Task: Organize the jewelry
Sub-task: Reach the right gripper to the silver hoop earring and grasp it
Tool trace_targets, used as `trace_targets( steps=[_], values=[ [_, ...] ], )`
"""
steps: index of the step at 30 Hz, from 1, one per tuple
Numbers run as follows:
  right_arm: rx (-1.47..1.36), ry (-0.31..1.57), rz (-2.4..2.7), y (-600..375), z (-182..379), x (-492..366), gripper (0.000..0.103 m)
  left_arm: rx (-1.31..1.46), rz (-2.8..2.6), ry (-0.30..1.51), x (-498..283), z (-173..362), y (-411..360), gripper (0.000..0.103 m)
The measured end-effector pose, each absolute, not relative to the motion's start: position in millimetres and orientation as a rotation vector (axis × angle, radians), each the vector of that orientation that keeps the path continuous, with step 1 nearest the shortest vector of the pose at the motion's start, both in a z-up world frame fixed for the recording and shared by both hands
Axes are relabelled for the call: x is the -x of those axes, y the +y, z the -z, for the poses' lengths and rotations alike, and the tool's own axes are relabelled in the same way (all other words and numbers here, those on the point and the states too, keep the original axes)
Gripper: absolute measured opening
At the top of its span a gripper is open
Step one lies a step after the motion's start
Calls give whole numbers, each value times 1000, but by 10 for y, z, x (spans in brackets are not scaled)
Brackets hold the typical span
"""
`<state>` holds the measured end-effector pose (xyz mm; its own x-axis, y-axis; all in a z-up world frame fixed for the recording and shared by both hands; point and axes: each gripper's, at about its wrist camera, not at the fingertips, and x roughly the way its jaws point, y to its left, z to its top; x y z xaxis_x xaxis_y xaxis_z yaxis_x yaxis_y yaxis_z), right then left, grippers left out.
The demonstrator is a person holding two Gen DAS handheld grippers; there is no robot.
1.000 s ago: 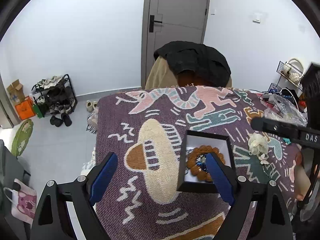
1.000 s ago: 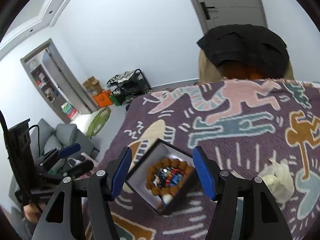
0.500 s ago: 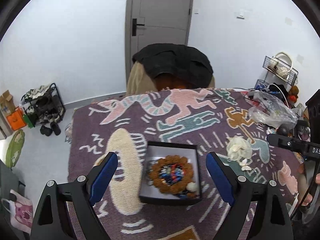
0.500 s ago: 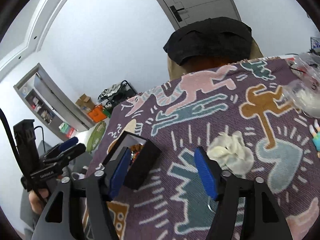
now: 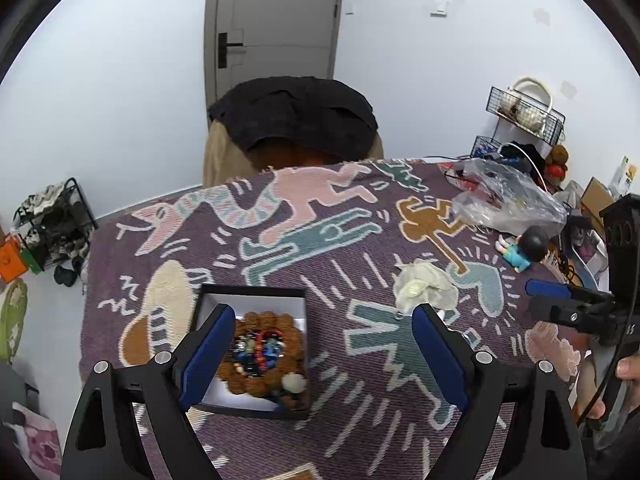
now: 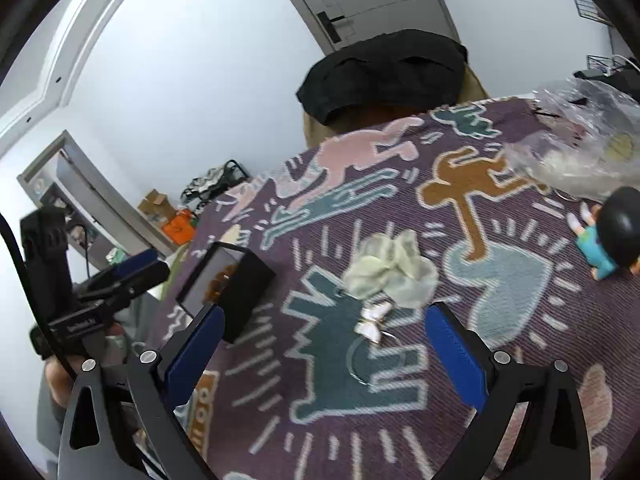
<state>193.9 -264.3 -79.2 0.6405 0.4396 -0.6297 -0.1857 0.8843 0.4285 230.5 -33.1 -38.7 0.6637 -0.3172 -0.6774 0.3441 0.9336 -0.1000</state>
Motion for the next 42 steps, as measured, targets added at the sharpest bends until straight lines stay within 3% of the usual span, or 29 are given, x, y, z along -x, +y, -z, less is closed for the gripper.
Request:
trace_targets(
  steps=[27, 30, 33, 34, 36, 37, 38, 42],
  values=[
    [-24, 1009, -304, -2216, 1613, -2092, 100, -97, 407, 805, -2330, 604, -656, 90],
    [68, 982, -246, -2141, 1625, -2087, 87, -91, 400, 810, -2348, 623, -628, 90],
    [108, 964, -213, -2146, 1605, -2073, 63, -80, 403, 818, -2368, 644, -627, 90],
    [106, 959, -210, -2178, 1589, -2068, 49, -78, 406, 819, -2370, 649, -639, 90],
    [82, 962, -221, -2244, 1573, -2074, 42, -80, 412, 818, -2367, 654, -675, 90],
    [84, 957, -209, -2277, 1566, -2068, 17, -81, 414, 819, -2369, 656, -688, 90],
    [71, 961, -201, -2322, 1567, -2077, 4, -83, 420, 820, -2369, 658, -722, 90],
    [-23, 965, -241, -2494, 1571, -2062, 3, -101, 437, 822, -2371, 663, -839, 90]
  ],
)
